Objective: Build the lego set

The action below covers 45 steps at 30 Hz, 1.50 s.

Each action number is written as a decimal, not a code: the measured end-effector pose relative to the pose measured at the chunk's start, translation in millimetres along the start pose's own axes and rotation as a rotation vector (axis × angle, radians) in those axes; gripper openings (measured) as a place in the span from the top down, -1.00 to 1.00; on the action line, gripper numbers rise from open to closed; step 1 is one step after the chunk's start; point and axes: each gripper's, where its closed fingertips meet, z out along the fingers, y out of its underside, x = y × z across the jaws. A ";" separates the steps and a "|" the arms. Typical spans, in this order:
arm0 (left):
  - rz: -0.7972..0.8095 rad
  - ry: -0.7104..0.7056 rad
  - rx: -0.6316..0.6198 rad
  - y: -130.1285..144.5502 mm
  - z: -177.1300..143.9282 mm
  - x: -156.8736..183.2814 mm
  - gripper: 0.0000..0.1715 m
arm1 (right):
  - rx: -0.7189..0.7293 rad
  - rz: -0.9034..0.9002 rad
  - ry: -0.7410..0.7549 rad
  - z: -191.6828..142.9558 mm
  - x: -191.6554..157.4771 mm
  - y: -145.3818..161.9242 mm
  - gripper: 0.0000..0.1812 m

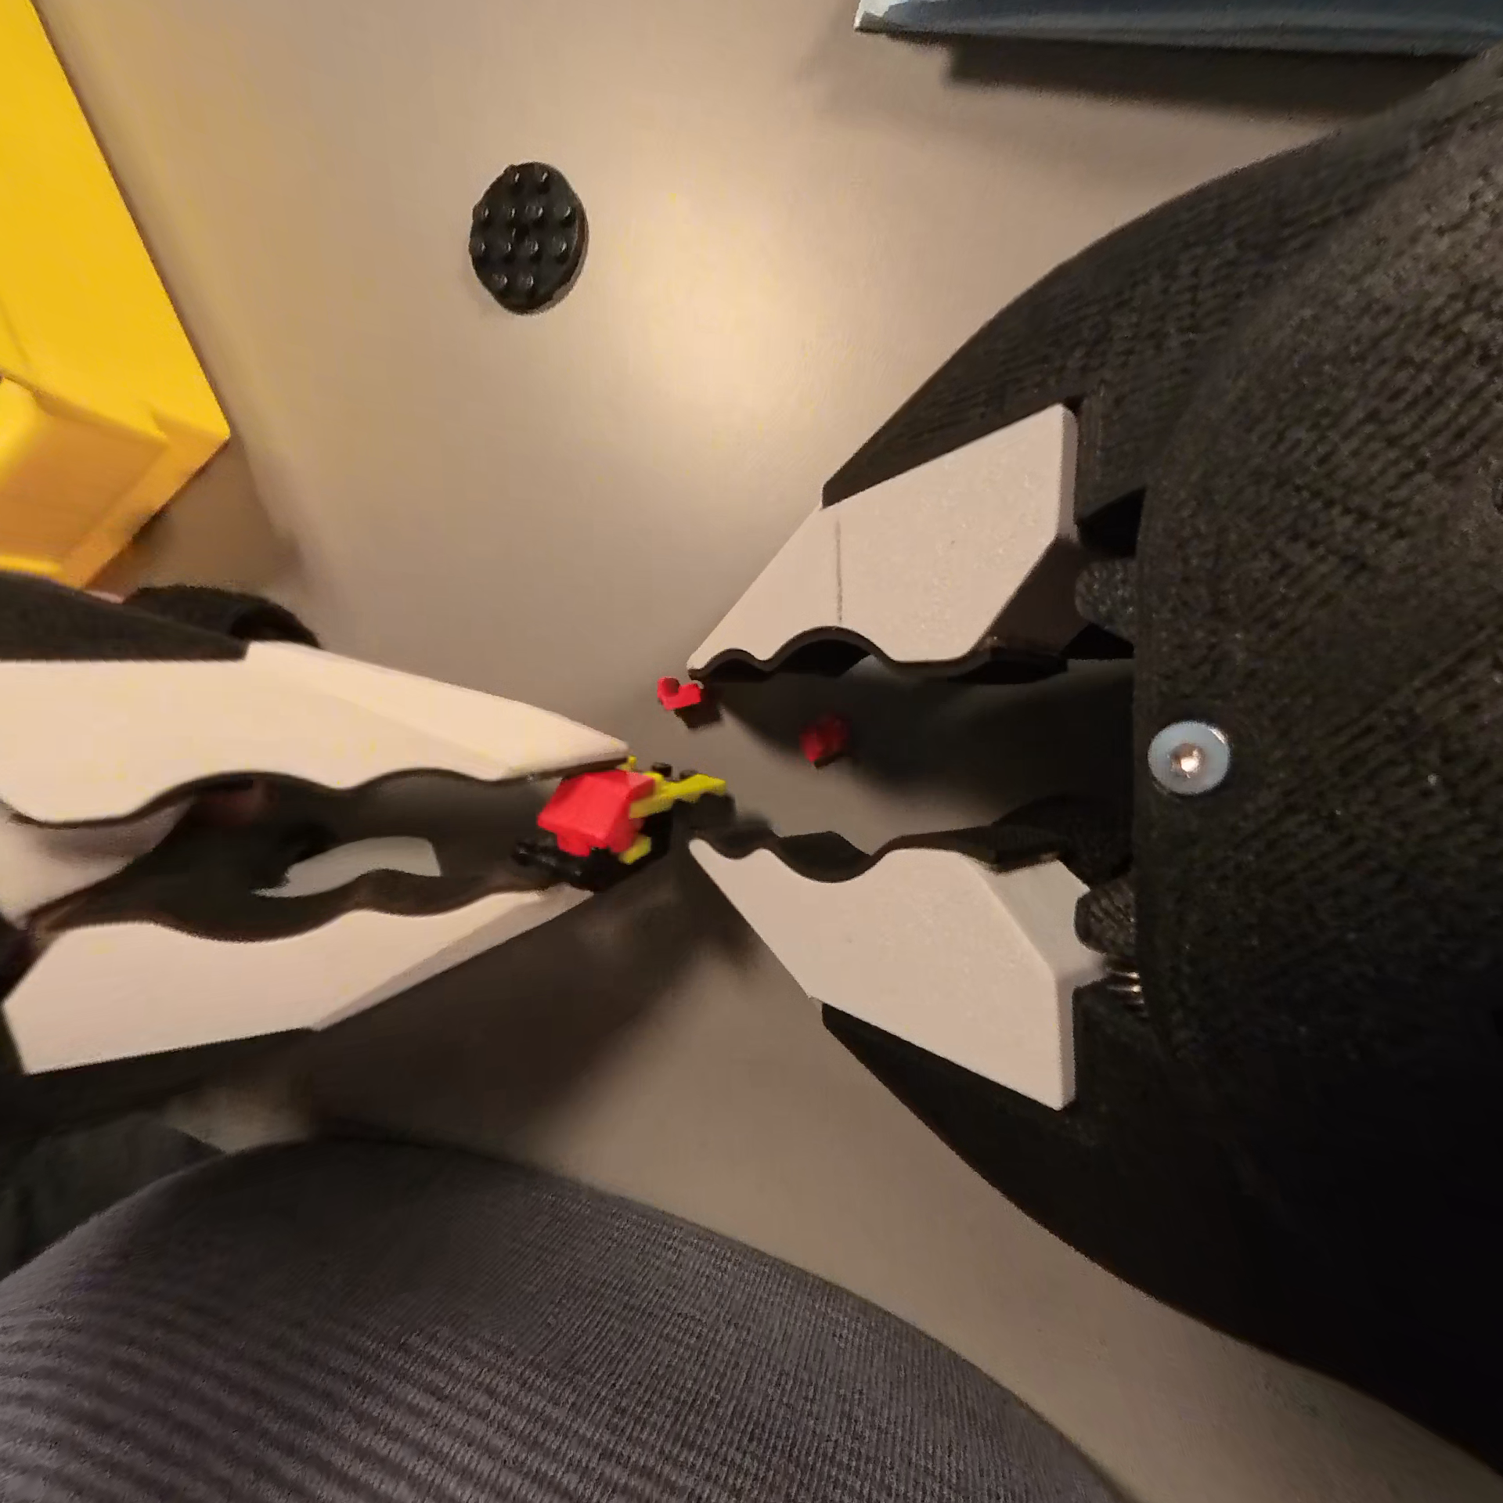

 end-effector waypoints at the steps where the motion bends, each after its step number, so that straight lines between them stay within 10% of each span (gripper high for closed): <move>1: 0.035 -0.015 -0.009 -0.2 2.4 2.1 0.77 | -0.002 -0.008 0.000 0.1 -0.7 0.3 0.62; 11: 0.182 -0.158 -0.088 1.4 11.5 2.4 0.76 | 0.073 -0.091 -0.079 -10.4 -10.1 -5.9 0.41; 37: -0.122 -0.050 -0.119 13.2 16.8 -1.0 0.54 | 0.222 -0.268 0.009 -27.1 -12.5 -20.3 0.87; 45: -0.109 -0.056 -0.092 8.5 17.0 -3.2 0.93 | 0.222 -0.244 -0.024 -27.3 -14.3 -20.1 0.84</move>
